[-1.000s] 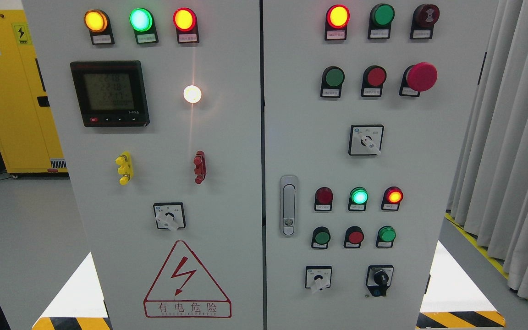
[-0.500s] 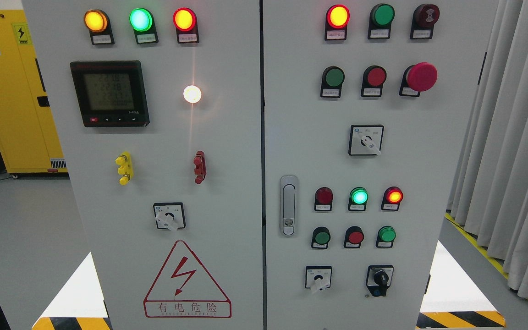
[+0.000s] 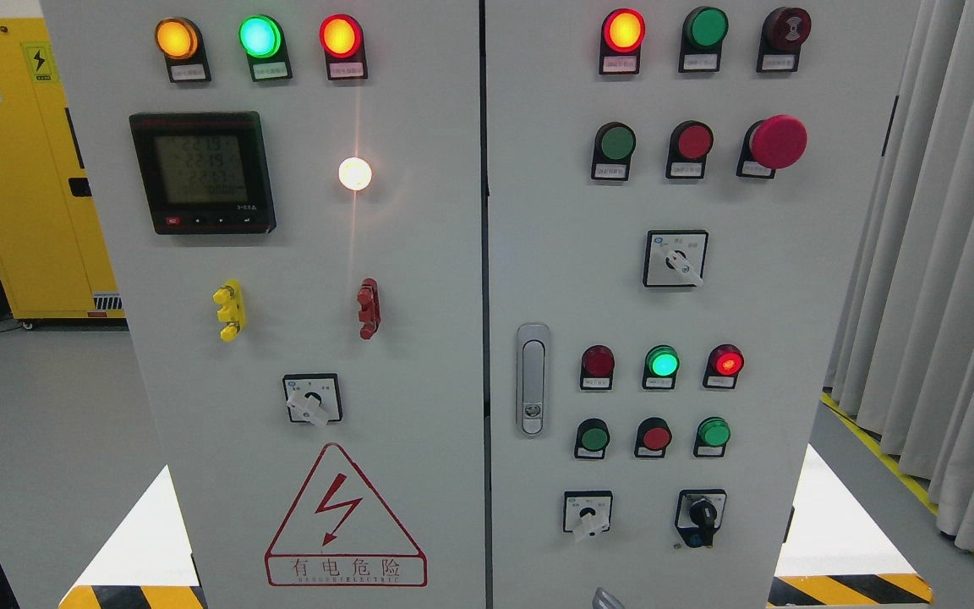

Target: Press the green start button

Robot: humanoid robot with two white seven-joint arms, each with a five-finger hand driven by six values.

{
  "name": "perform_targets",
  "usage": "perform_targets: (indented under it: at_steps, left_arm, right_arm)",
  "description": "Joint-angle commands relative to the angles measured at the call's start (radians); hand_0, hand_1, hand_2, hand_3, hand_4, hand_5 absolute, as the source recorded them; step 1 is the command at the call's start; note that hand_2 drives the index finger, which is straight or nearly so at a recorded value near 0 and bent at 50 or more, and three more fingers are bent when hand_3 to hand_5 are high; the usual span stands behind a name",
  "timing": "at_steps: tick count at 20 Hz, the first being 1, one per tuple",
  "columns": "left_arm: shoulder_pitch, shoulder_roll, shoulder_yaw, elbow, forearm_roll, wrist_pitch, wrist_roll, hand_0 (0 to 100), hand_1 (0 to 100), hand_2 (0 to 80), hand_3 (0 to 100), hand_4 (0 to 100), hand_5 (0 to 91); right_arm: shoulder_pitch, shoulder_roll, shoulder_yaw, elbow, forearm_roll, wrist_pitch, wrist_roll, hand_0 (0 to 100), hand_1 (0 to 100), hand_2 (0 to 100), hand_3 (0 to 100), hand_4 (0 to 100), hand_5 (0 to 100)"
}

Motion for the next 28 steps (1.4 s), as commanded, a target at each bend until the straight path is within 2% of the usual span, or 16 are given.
perform_targets:
  at_steps: [1, 2, 3, 5, 6, 9, 15, 20, 28]
  left_arm:
    - [0.0, 0.0, 0.001, 0.0, 0.0, 0.0, 0.0, 12, 56, 0.0, 0, 0, 0.0]
    - [0.0, 0.0, 0.001, 0.0, 0.0, 0.0, 0.0, 12, 56, 0.0, 0, 0, 0.0]
    - [0.0, 0.001, -0.001, 0.0, 0.0, 0.0, 0.0, 12, 56, 0.0, 0, 0, 0.0]
    - [0.0, 0.0, -0.001, 0.0, 0.0, 0.0, 0.0, 12, 56, 0.0, 0, 0, 0.0]
    - [0.0, 0.0, 0.001, 0.0, 0.0, 0.0, 0.0, 12, 56, 0.0, 0, 0, 0.0]
    - [0.0, 0.0, -0.001, 0.0, 0.0, 0.0, 0.0, 12, 56, 0.0, 0, 0, 0.0]
    - [0.0, 0.0, -0.001, 0.0, 0.0, 0.0, 0.0, 12, 56, 0.0, 0, 0, 0.0]
    - [0.0, 0.0, -0.001, 0.0, -0.001, 0.0, 0.0, 12, 56, 0.0, 0, 0, 0.0]
    - [0.0, 0.001, 0.001, 0.0, -0.001, 0.0, 0.0, 12, 56, 0.0, 0, 0, 0.0]
  right_arm:
    - [-0.041, -0.001, -0.152, 0.003, 0.286, 0.002, -0.011, 32, 69, 0, 61, 65, 66]
    - [-0.052, -0.001, -0.166, 0.003, 0.321, 0.002, -0.026, 34, 71, 0, 77, 80, 81]
    - [-0.06, -0.001, -0.171, 0.003, 0.355, 0.004, -0.038, 41, 73, 0, 84, 88, 91]
    - [-0.066, -0.001, -0.178, 0.003, 0.427, 0.007, -0.042, 46, 74, 0, 86, 90, 96]
    - [-0.075, 0.0, -0.183, 0.003, 0.467, 0.009, -0.043, 48, 75, 0, 92, 93, 100]
    - [-0.125, 0.002, -0.194, 0.0, 0.585, 0.051, -0.043, 55, 80, 0, 95, 95, 100]
    - [-0.225, 0.002, -0.189, 0.002, 0.718, 0.133, -0.04, 61, 85, 0, 100, 98, 100]
    - [-0.274, 0.0, -0.186, 0.022, 0.772, 0.136, -0.04, 64, 90, 0, 100, 100, 100]
    - [-0.351, -0.001, -0.166, 0.062, 0.788, 0.136, -0.028, 65, 91, 0, 100, 100, 100]
